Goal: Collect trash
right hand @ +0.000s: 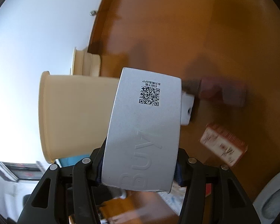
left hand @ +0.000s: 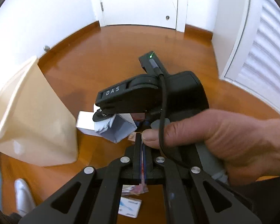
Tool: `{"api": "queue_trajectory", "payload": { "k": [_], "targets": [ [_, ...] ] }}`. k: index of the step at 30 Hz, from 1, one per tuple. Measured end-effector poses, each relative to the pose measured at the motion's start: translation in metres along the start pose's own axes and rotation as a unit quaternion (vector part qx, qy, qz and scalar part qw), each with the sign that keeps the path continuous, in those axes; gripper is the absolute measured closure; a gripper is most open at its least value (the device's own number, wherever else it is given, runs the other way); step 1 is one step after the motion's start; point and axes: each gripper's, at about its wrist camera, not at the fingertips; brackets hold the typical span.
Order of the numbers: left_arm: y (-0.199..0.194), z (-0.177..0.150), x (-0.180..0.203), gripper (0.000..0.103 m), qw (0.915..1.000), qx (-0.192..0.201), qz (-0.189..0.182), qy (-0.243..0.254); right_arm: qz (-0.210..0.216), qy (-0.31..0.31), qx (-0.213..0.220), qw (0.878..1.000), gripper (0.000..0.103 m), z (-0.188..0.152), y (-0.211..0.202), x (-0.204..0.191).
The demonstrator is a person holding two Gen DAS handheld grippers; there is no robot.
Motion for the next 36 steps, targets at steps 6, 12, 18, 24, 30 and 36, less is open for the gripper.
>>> {"api": "queue_trajectory", "payload": {
  "k": [6,12,18,24,30,36],
  "targets": [
    [-0.003,0.000,0.006,0.102,0.9998,0.011,-0.005,0.013,0.036,0.012,0.027,0.999,0.044,0.007,-0.008,-0.001],
    [0.002,0.000,0.011,0.102,0.9994,0.006,-0.018,0.030,0.030,0.041,0.033,0.998,0.044,0.005,-0.013,0.008],
    [0.003,-0.001,0.008,0.102,0.9990,0.012,-0.038,0.020,0.037,0.037,0.029,0.998,0.044,0.006,-0.017,0.010],
    [0.002,-0.001,0.009,0.102,0.9990,0.016,-0.035,0.021,0.051,0.049,0.033,0.997,0.043,0.010,-0.018,0.011],
    [0.002,-0.009,0.020,0.083,0.9986,0.006,-0.027,0.045,-0.032,0.024,-0.016,0.999,0.046,0.008,-0.003,0.011],
    [0.007,-0.004,0.005,0.026,0.9997,-0.004,-0.013,0.022,-0.017,0.032,-0.016,0.999,0.045,0.007,-0.012,0.024]
  ]
}}
Point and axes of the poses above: each gripper's, at about its wrist camera, not at the fingertips, and y roughly the way its jaws point, x to its right, z to its top, and after that the axes turned 2 degrees about x, right-handed
